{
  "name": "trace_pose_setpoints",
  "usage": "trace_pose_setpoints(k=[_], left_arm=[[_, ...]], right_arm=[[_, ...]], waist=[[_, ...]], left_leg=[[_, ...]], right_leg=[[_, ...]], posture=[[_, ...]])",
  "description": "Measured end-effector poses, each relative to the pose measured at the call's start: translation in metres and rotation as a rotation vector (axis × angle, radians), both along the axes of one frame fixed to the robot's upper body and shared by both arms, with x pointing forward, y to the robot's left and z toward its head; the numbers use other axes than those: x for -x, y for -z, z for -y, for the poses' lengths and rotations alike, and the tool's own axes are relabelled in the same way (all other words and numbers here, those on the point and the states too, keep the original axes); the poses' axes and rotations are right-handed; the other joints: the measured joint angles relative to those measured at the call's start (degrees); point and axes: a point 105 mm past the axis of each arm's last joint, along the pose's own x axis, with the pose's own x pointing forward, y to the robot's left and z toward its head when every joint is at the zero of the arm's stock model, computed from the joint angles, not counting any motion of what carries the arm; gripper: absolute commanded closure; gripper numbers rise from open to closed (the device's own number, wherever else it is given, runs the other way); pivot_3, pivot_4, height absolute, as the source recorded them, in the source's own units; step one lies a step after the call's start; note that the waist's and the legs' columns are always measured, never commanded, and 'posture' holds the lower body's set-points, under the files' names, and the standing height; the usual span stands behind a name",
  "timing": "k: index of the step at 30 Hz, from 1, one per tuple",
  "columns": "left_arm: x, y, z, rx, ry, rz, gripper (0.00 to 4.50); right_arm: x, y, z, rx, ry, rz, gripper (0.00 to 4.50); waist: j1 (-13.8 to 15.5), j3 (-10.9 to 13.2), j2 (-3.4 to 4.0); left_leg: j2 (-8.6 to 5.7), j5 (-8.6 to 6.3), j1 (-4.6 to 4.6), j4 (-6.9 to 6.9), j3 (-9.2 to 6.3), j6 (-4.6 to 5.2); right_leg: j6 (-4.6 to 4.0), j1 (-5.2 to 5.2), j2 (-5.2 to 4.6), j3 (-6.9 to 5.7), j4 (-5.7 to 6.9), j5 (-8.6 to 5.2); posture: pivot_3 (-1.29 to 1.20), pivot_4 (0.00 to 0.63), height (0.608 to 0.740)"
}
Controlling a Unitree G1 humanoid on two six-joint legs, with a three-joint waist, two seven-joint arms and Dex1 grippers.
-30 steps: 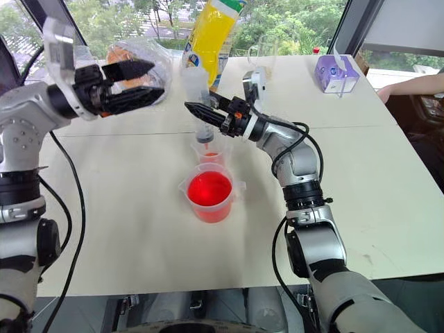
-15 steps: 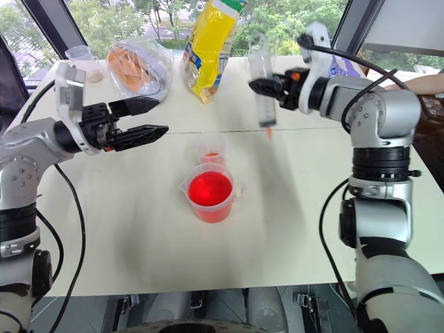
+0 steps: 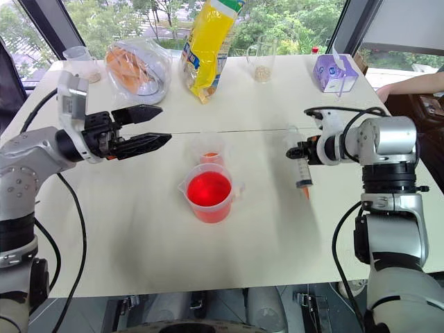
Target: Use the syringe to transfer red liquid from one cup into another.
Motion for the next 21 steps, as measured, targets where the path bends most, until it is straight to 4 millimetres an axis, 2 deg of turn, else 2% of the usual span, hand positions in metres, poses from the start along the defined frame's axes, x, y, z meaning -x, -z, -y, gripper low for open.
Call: trace_pose_setpoints(k=[1,7,13,15,18,21], left_arm=[[0.001,0.0,0.001,-0.004,0.002,0.004,0.02],[0.005,0.006,0.001,-0.031,0.004,-0.013,0.0],[0.009,0.009,0.002,-0.051,0.01,-0.018,0.0],[0.011,0.011,0.001,-0.061,0.01,-0.028,0.0],[0.015,0.016,-0.003,-0.09,0.003,-0.045,0.0],[0.023,0.022,-0.009,-0.11,-0.002,-0.074,0.0]], right_arm=[[0.0,0.003,-0.003,-0.001,-0.003,-0.007,3.02],[-0.001,0.008,-0.008,-0.008,-0.004,-0.02,0.13],[-0.001,0.007,-0.01,-0.009,-0.012,-0.016,0.06],[-0.001,0.0,-0.008,0.016,-0.041,0.016,0.06],[0.003,-0.033,-0.005,0.073,-0.13,0.158,0.06],[0.018,-0.069,-0.017,0.024,-0.253,0.267,0.06]], waist=[[-0.07,0.0,0.0],[-0.12,-0.03,-0.05],[-0.06,-0.05,-0.08],[-0.01,-0.01,-0.02],[0.04,0.03,0.04],[-0.11,0.02,0.03]], left_leg=[[0.0,0.0,0.0,0.0,0.0,0.0],[0.01,0.0,0.03,0.0,-0.02,0.0],[0.02,0.0,0.04,0.03,-0.03,0.0],[0.02,0.0,0.01,0.02,-0.03,0.0],[0.03,-0.01,-0.07,-0.02,-0.02,0.01],[0.06,-0.03,-0.04,-0.04,-0.03,0.05]], right_leg=[[0.0,0.0,0.0,0.0,0.0,0.0],[0.0,0.03,0.09,0.0,0.0,0.0],[0.0,0.05,0.09,0.03,-0.02,0.0],[0.0,0.01,0.09,0.03,-0.02,0.0],[0.01,-0.08,0.09,0.05,-0.04,-0.01],[0.0,-0.07,0.1,0.05,-0.05,-0.01]], posture=[[0.0,0.15,0.74],[0.0,0.15,0.74],[0.0,0.15,0.74],[0.0,0.15,0.74],[0.0,0.15,0.74],[0.0,0.15,0.74]])
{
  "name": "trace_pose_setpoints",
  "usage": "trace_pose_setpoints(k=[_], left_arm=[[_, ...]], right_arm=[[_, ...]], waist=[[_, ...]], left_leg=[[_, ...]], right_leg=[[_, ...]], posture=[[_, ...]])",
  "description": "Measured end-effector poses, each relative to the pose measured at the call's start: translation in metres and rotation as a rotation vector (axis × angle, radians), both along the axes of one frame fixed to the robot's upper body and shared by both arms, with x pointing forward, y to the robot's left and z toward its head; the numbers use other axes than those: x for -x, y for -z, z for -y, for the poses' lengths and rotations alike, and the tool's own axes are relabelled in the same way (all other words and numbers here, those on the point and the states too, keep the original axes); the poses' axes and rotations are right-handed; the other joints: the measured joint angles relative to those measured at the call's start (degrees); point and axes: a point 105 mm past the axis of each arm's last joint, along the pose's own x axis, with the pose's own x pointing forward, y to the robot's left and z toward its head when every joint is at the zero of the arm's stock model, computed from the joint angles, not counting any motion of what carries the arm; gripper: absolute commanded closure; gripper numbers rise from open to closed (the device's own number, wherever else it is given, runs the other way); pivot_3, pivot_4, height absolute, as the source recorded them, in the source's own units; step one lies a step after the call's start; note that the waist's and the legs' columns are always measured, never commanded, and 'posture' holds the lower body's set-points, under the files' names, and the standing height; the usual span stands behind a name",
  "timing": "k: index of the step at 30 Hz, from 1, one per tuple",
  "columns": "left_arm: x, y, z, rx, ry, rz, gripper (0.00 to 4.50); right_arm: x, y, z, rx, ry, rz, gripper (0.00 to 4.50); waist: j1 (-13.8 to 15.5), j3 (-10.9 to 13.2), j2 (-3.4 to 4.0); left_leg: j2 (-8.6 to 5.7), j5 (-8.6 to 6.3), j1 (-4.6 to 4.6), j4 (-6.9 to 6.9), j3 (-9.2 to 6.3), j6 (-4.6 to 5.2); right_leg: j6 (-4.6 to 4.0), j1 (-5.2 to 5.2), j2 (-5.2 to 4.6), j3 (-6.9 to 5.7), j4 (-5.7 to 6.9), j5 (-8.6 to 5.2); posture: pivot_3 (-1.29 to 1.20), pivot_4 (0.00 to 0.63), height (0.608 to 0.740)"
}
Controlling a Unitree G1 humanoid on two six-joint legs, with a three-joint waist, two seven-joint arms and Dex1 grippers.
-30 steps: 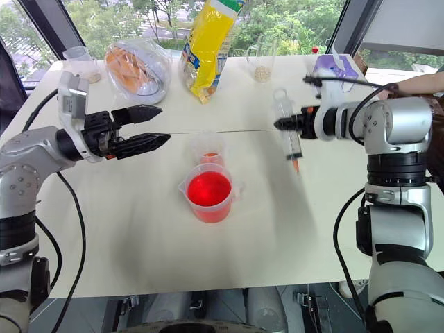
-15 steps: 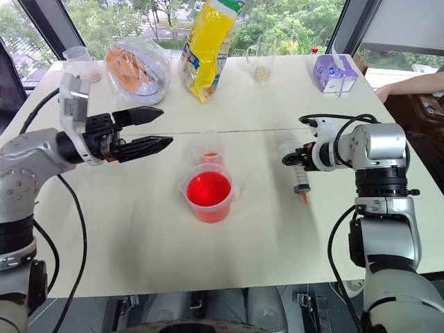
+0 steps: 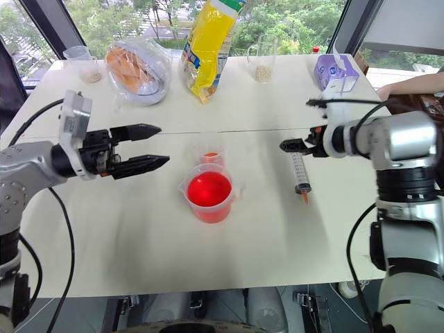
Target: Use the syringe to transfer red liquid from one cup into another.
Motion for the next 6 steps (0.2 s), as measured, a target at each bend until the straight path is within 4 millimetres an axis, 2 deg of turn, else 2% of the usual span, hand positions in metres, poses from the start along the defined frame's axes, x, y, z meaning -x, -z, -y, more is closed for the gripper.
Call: trace_pose_setpoints(k=[3,6], left_arm=[[0.007,0.005,-0.003,-0.014,0.001,-0.021,0.0],[0.01,0.006,-0.009,-0.025,-0.011,-0.028,0.0]], right_arm=[[0.017,-0.021,-0.015,-0.032,-0.131,0.059,0.06],[0.036,-0.031,-0.017,0.006,-0.237,0.116,0.06]], waist=[[0.07,0.01,0.0],[0.44,0.02,-0.02]], left_leg=[[0.03,0.0,0.01,0.0,-0.01,0.0],[0.0,-0.01,0.0,0.0,-0.02,0.01]], right_leg=[[-0.01,0.0,0.01,-0.01,0.01,-0.01],[-0.03,0.02,-0.05,-0.02,-0.02,-0.02]], posture=[[0.0,0.15,0.74],[0.0,0.15,0.74]])
